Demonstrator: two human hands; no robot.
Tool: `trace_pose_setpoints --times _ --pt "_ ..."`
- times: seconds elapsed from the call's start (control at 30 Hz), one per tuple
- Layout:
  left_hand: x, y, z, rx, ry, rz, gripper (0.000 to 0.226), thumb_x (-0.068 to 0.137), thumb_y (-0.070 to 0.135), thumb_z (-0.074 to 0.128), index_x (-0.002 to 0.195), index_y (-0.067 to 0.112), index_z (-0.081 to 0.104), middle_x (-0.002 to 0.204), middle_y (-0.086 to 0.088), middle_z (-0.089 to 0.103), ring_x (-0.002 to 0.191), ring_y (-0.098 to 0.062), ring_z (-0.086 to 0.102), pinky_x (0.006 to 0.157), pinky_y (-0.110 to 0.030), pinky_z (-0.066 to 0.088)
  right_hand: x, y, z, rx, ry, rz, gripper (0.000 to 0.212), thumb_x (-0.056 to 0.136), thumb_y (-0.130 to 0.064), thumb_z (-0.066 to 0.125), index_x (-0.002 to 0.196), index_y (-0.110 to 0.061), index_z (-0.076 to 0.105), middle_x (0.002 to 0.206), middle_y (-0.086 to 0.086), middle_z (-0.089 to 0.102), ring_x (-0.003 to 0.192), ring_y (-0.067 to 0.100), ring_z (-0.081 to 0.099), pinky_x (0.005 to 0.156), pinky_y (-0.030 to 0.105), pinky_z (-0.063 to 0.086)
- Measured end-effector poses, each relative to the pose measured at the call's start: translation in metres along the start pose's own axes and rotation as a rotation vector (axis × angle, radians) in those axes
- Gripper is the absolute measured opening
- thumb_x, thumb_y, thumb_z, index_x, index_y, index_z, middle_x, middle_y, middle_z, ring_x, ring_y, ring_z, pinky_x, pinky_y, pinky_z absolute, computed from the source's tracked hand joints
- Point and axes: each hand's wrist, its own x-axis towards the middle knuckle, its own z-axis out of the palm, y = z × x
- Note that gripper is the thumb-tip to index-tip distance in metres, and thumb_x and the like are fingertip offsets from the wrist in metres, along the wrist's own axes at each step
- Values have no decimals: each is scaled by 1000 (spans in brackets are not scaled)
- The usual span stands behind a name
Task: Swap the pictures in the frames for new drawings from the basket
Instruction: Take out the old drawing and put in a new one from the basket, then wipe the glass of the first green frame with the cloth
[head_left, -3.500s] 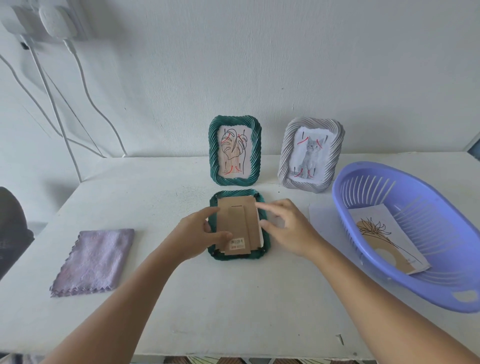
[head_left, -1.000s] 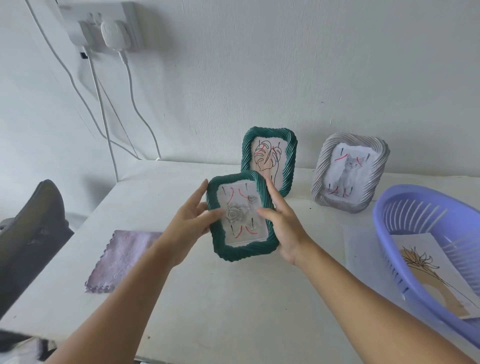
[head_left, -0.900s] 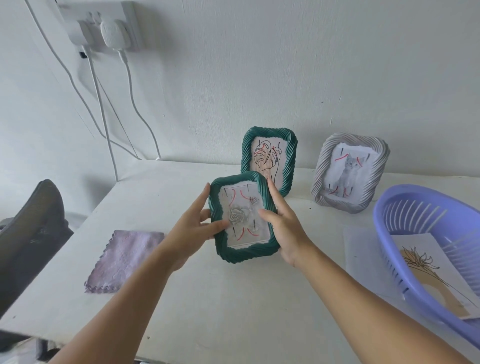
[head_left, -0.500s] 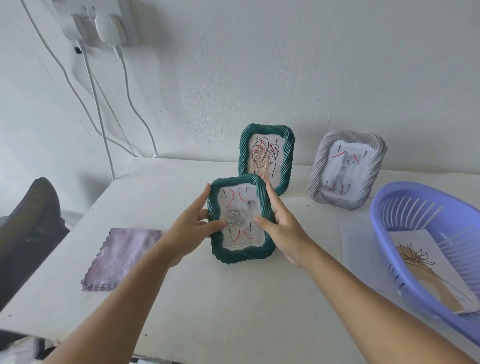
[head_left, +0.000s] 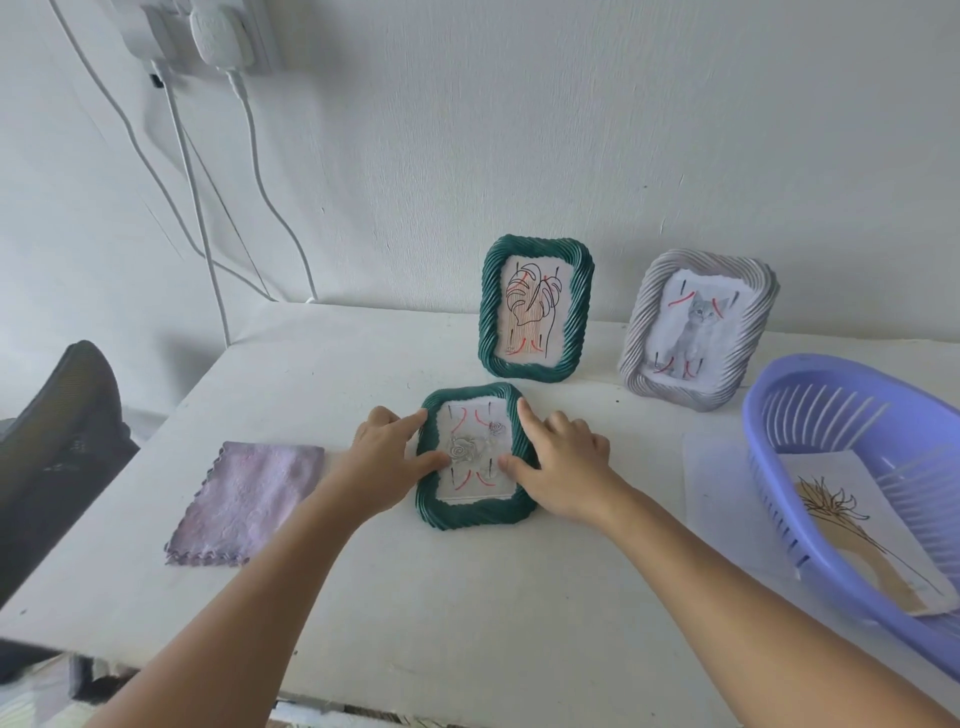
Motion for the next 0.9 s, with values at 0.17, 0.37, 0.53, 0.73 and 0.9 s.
trace_pose_setpoints --times 0.17,0.37,0.53,0.73,0.9 --pt "-1 -1 3 51 -18 -5 78 93 59 60 158 30 31 122 -2 44 122 -26 46 108 -41 41 0 3 7 -32 10 -3 81 96 -70 36 161 -33 6 128 4 34 126 29 32 111 45 22" --pt "-17 -4 -9 108 130 -8 73 96 62 51 158 30 28 125 -6 50 120 -27 47 99 -42 46 1 6 9 -3 16 11 80 95 -71 36 161 -37 7 131 2 34 127 28 32 113 43 22" --pt "-45 -30 -36 424 359 -183 70 101 50 47 159 16 26 123 -18 53 112 -39 49 85 -44 44 1 6 10 5 17 6 79 95 -71 35 161 -37 7 130 2 34 127 27 32 113 43 22" --pt "-60 -53 -37 542 188 -385 71 102 54 34 160 18 17 146 -19 41 129 -39 45 98 -46 42 -1 6 9 0 15 7 78 95 -70 36 161 -38 7 128 1 34 126 27 33 113 43 21" --pt "-59 -59 -30 498 171 -369 59 107 43 24 159 17 24 140 -18 44 123 -40 51 85 -45 47 0 6 8 3 5 4 78 95 -71 35 161 -38 7 129 2 34 127 27 33 113 44 21"
